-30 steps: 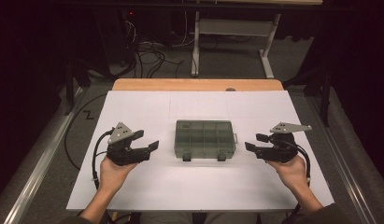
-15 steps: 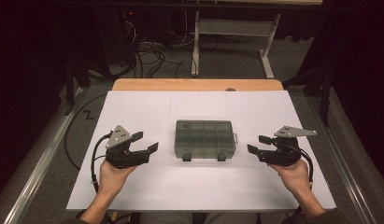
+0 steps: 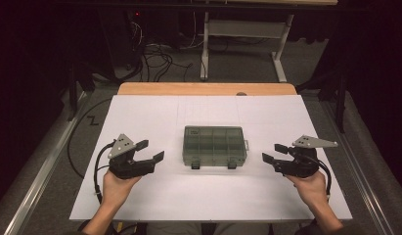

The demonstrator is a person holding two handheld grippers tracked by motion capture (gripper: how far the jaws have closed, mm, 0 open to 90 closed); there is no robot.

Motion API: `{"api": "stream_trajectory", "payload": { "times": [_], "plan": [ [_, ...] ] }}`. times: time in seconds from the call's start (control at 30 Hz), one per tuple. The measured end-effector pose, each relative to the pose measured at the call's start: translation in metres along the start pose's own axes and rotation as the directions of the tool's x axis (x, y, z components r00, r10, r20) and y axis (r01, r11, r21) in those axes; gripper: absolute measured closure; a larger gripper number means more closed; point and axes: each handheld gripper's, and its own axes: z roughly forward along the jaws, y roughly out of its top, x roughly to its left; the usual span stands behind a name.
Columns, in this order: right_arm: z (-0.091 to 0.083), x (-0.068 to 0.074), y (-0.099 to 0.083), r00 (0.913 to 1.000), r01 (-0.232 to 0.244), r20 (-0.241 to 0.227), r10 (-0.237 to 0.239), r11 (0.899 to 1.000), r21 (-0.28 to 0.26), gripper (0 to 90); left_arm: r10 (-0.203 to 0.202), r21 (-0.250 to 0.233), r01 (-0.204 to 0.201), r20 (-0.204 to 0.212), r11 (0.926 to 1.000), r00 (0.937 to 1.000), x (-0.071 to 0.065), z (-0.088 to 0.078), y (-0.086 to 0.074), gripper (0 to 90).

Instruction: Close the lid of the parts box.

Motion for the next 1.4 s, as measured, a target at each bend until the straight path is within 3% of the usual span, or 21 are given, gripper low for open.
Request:
{"api": "stream_trajectory", "payload": {
  "times": [0.57, 1.1, 1.4],
  "plan": [
    [-0.005, -0.004, -0.018, 0.9999, -0.012, -0.012, 0.011, 0.999, -0.044, 33.4, -0.009, -0.036, 0.009, -0.016, 0.9993, 0.9998, 0.002, -0.007, -0.01, 28.3],
    [-0.004, -0.001, -0.029, 0.9997, -0.002, -0.026, 0.001, 0.998, -0.063, 32.2, -0.008, -0.024, 0.008, -0.012, 0.9997, 0.9999, 0.002, -0.005, -0.019, 26.3],
    [-0.003, -0.001, -0.034, 0.9999, 0.017, 0.0, -0.017, 0.998, -0.067, 32.0, -0.011, -0.038, 0.011, -0.012, 0.9992, 0.9999, 0.002, -0.006, -0.024, 25.4]
  ]
}}
